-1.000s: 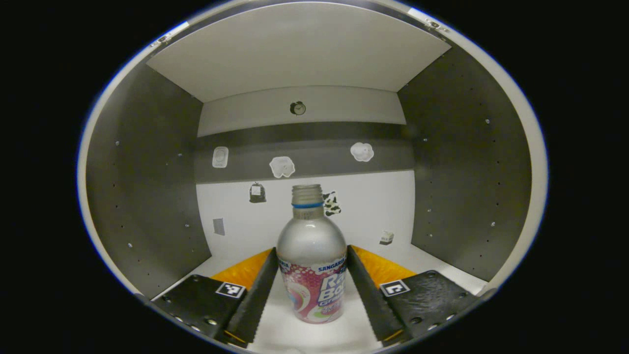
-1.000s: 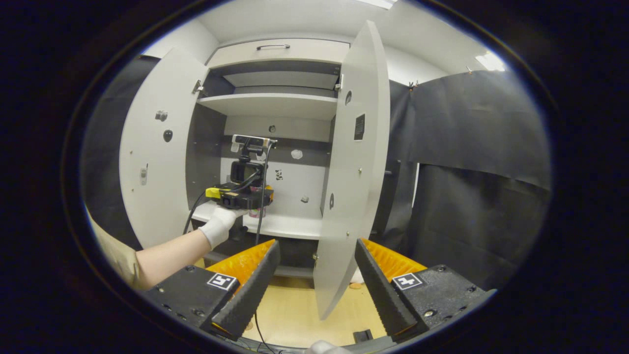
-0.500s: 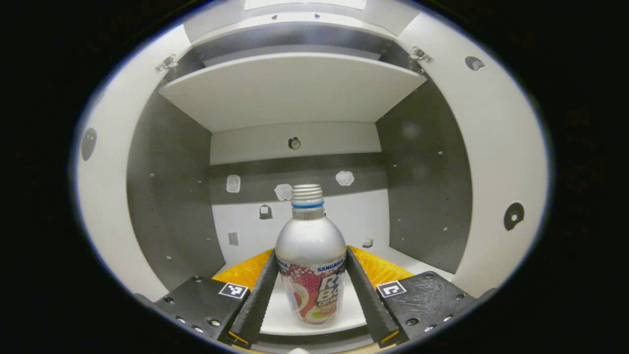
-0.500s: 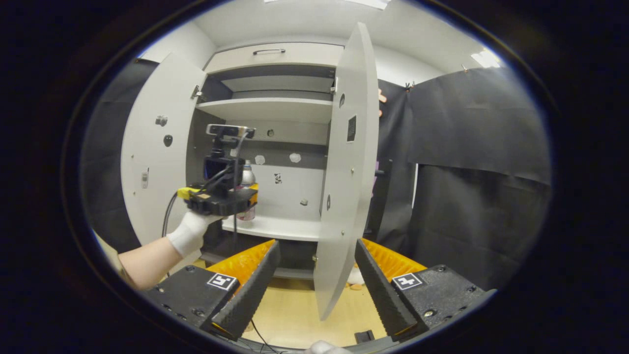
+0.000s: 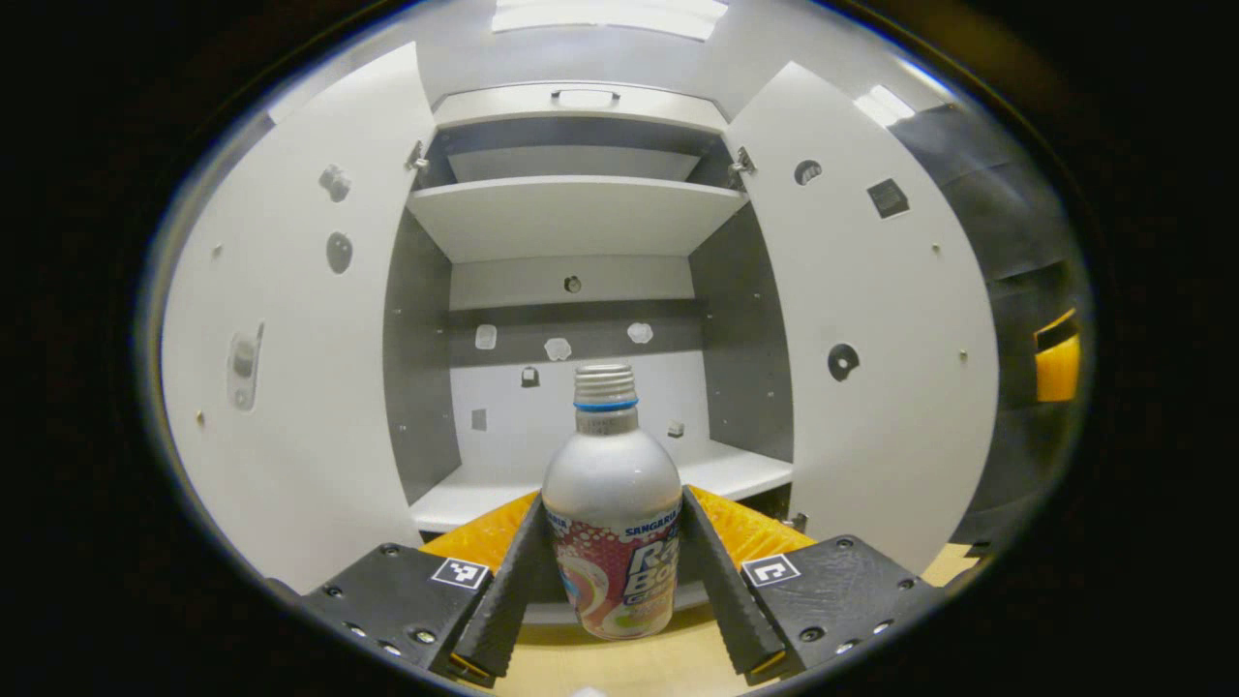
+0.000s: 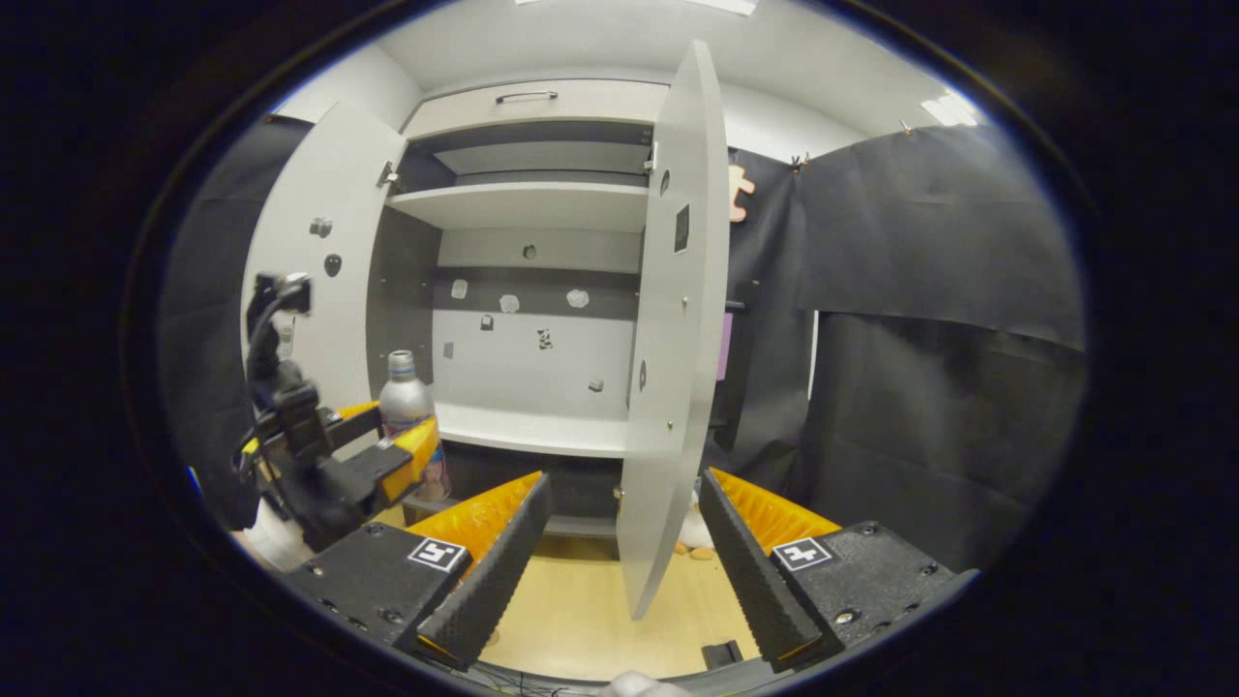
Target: Grasp the bottle in the cabinet with the left hand and place it on the coaster, then close the right door with the right hand and the left door with the left hand.
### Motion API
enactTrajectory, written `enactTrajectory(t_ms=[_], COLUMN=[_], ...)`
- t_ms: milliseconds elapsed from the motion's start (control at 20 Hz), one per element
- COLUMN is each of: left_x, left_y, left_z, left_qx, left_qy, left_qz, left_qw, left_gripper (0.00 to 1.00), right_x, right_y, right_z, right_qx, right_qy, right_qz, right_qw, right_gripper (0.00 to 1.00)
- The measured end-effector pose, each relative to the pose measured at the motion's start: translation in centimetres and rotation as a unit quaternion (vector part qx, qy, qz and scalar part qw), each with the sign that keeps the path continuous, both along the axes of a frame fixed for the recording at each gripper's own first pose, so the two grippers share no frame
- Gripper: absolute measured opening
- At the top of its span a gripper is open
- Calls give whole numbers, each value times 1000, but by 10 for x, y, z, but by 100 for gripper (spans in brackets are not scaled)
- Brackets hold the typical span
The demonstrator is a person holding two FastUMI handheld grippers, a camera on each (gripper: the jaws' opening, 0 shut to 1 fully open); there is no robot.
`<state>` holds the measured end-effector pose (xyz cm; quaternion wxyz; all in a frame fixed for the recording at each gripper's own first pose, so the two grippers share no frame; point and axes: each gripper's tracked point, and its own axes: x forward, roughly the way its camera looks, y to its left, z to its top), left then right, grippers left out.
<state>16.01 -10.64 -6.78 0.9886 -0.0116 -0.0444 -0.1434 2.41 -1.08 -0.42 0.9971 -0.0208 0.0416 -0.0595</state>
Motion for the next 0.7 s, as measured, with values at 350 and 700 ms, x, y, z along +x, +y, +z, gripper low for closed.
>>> enactTrajectory(t_ms=[350,700], left_x=[-64,-116], left_y=[-9,-39], left_z=[-106,-193], left_qx=[23,0], left_qy=[25,40], left_qz=[-18,-66], left_qw=[999,997], left_gripper=[80,80], right_x=[-15,-23], right_y=[-3,-4], right_z=[-19,-31], right_qx=[-13,-33], right_qy=[28,61], right_qz=[-1,0], right_qw=[1000,998], right_gripper=[100,100])
